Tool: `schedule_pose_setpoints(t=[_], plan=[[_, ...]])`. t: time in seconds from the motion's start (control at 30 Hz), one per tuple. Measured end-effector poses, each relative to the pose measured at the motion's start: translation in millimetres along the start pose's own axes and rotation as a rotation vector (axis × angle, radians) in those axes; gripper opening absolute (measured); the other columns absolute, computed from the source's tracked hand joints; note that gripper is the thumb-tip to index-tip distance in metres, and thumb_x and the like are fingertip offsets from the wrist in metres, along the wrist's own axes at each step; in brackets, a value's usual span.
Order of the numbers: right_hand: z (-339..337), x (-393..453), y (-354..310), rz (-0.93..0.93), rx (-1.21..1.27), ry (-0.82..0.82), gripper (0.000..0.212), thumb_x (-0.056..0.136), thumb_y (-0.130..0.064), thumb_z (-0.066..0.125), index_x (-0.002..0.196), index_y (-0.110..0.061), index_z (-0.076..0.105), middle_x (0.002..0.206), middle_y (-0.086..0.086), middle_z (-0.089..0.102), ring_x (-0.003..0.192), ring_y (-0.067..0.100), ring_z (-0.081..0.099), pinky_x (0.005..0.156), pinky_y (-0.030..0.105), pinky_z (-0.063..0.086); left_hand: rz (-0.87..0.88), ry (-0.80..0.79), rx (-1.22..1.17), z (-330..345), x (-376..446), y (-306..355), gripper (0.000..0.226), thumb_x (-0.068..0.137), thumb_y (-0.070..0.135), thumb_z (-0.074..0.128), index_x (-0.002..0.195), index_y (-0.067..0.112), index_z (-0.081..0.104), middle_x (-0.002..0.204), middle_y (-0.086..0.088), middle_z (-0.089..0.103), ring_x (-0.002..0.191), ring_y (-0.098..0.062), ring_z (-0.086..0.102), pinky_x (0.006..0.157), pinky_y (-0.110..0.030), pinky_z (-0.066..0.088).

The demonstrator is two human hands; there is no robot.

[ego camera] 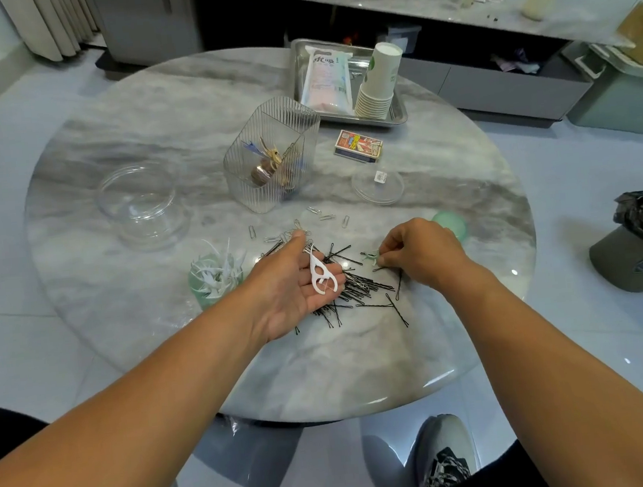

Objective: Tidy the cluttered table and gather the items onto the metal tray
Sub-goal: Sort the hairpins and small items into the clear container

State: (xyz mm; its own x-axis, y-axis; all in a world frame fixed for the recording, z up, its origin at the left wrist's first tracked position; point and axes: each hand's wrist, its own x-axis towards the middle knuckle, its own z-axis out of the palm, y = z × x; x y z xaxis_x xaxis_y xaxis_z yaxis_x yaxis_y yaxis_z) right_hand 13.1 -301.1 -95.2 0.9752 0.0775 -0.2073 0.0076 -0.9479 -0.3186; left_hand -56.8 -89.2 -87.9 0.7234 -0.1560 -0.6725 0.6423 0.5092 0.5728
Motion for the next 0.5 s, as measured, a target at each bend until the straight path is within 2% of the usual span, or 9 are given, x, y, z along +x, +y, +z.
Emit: schedule_pose_setpoints(t=[0.13, 0.23, 0.3, 0.4, 0.5], plan=[[0, -2, -5, -0.039, -0.099, -0.009, 0.011, 0.088, -0.028, 0.074, 0.079, -0.027, 0.067, 0.078, -0.011, 0.066, 0.085, 0.019, 0.060, 0.083, 0.035, 0.037, -0.004, -0.009, -0.009, 0, 0, 0, 0.057, 0.105, 0.048, 0.045, 0.130, -0.002, 0.052, 0.109, -0.025, 0.072, 0.106, -0.037, 0.070, 0.088, -0.044, 0.058], [2, -6, -12, -0.072, -0.169, -0.023, 0.012, 0.091, -0.023, 0.068, 0.081, -0.027, 0.062, 0.086, -0.005, 0.068, 0.090, 0.023, 0.061, 0.081, 0.035, 0.037, -0.003, -0.010, -0.017, 0, 0, 0, 0.058, 0.104, 0.048, 0.046, 0.132, -0.002, 0.050, 0.104, -0.024, 0.074, 0.104, -0.036, 0.071, 0.086, -0.044, 0.059], [2, -8, -15, -0.082, -0.176, -0.021, 0.012, 0.089, -0.017, 0.066, 0.087, -0.028, 0.063, 0.092, -0.005, 0.069, 0.094, 0.024, 0.062, 0.082, 0.035, 0.037, 0.000, -0.008, -0.017, 0, 0, 0, 0.060, 0.104, 0.049, 0.046, 0.135, -0.002, 0.048, 0.102, -0.023, 0.074, 0.104, -0.036, 0.071, 0.084, -0.043, 0.059], [0, -11, -16, -0.072, -0.231, 0.015, 0.025, 0.087, -0.008, 0.065, 0.102, -0.028, 0.068, 0.101, -0.005, 0.071, 0.101, 0.024, 0.063, 0.088, 0.038, 0.040, 0.007, -0.005, -0.011, 0, 0, 0, 0.062, 0.104, 0.048, 0.046, 0.140, -0.002, 0.045, 0.104, -0.023, 0.074, 0.105, -0.036, 0.071, 0.082, -0.042, 0.060], [1, -13, -18, -0.091, -0.337, 0.041, 0.032, 0.085, 0.002, 0.061, 0.100, -0.025, 0.068, 0.098, -0.001, 0.071, 0.098, 0.028, 0.064, 0.084, 0.038, 0.039, 0.011, -0.006, -0.016, 0, -2, 0, 0.062, 0.104, 0.048, 0.047, 0.140, -0.002, 0.045, 0.107, -0.024, 0.072, 0.106, -0.036, 0.070, 0.080, -0.042, 0.060]])
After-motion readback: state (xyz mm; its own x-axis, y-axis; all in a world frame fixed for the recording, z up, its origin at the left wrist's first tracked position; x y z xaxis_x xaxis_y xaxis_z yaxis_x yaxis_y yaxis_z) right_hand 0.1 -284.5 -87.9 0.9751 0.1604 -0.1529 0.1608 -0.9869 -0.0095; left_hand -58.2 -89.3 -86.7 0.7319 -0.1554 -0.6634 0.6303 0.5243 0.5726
